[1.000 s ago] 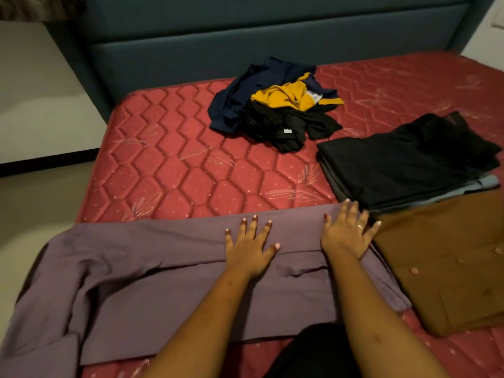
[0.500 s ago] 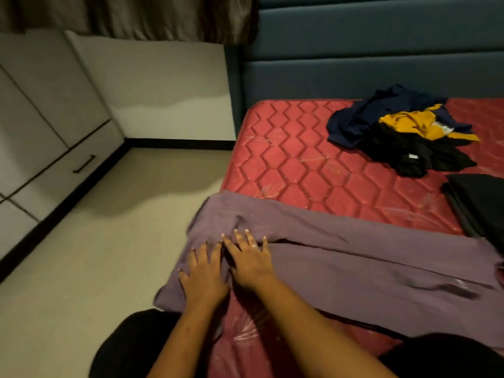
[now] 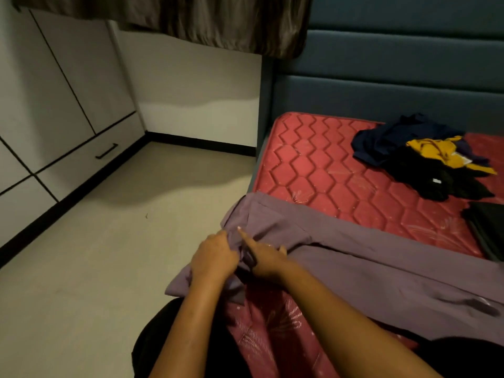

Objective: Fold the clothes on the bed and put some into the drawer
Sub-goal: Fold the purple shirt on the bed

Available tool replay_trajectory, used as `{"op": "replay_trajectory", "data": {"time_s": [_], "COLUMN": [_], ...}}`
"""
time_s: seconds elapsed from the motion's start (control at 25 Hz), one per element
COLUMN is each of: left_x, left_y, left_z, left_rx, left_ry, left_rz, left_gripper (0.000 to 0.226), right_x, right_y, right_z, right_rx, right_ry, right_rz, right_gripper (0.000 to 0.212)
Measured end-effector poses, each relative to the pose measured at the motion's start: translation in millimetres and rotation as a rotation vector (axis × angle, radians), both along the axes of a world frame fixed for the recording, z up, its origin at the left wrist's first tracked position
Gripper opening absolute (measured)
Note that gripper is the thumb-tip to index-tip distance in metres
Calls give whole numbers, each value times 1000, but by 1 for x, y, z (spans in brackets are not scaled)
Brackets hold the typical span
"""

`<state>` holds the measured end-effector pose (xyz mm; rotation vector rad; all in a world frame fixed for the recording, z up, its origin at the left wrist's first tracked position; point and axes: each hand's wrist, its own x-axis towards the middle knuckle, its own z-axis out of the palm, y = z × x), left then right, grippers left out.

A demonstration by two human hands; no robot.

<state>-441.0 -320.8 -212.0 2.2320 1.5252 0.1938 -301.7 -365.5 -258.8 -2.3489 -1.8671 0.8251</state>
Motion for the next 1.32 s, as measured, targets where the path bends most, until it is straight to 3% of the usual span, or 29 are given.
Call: {"op": "replay_trajectory", "data": {"time_s": [0.12, 0.2, 0.24, 0.32, 0.36, 0.48, 0.56, 0.6, 0.68, 0.72, 0.84, 0.96, 1.08, 1.16, 1.24, 1.32], "left_x": [-17, -22, -20, -7, 3, 43, 72, 88, 122, 140, 182, 205, 203, 194, 184, 180], "left_y": [0, 2, 2, -1, -3, -13, -24, -35, -63, -80, -117, -141, -149, -143, -131, -122], "left_z": [39, 57, 65, 76, 82, 97, 105, 109, 108, 104, 78, 41, 5, -21, -41, -54], "left_rx": [-35, 42, 51, 41, 51, 53, 94, 136, 156, 154, 192, 204, 193, 152, 122, 94], "left_ry": [-366, -621, -758, -1002, -1059, -1105, -1095, -1090, -1009, -918, -704, -542, -354, -191, -61, 37], "left_rz": [102, 194, 229, 237, 217, 149, 79, 12, -230, -382, -772, -920, -870, -778, -686, -636], "left_gripper": [6, 7, 7, 12, 13, 8, 21, 26, 29, 32, 46, 67, 76, 79, 79, 81], "right_x": [-6, -11, -14, -17, -17, 9, 35, 52, 85, 103, 150, 179, 201, 214, 233, 241], "right_y": [-4, -8, -9, -11, -13, -26, -31, -37, -57, -71, -111, -153, -179, -193, -204, -210], "right_z": [-4, -4, -2, 16, 30, 68, 103, 118, 138, 140, 126, 102, 65, 30, -10, -24], "right_rx": [-69, -68, -61, -32, -17, 247, 363, 346, 399, 448, 635, 692, 642, 575, 488, 503], "right_ry": [59, 269, 405, 560, 623, 922, 1232, 1368, 1473, 1530, 1655, 1618, 1427, 1216, 1172, 1172], "right_rz": [27, -2, -22, -18, -29, -219, -472, -511, -499, -511, -665, -855, -1089, -1273, -1351, -1363], "right_gripper": [112, 113, 107, 71, 55, 43, 26, 41, 70, 73, 58, 43, 15, 33, 52, 53]}}
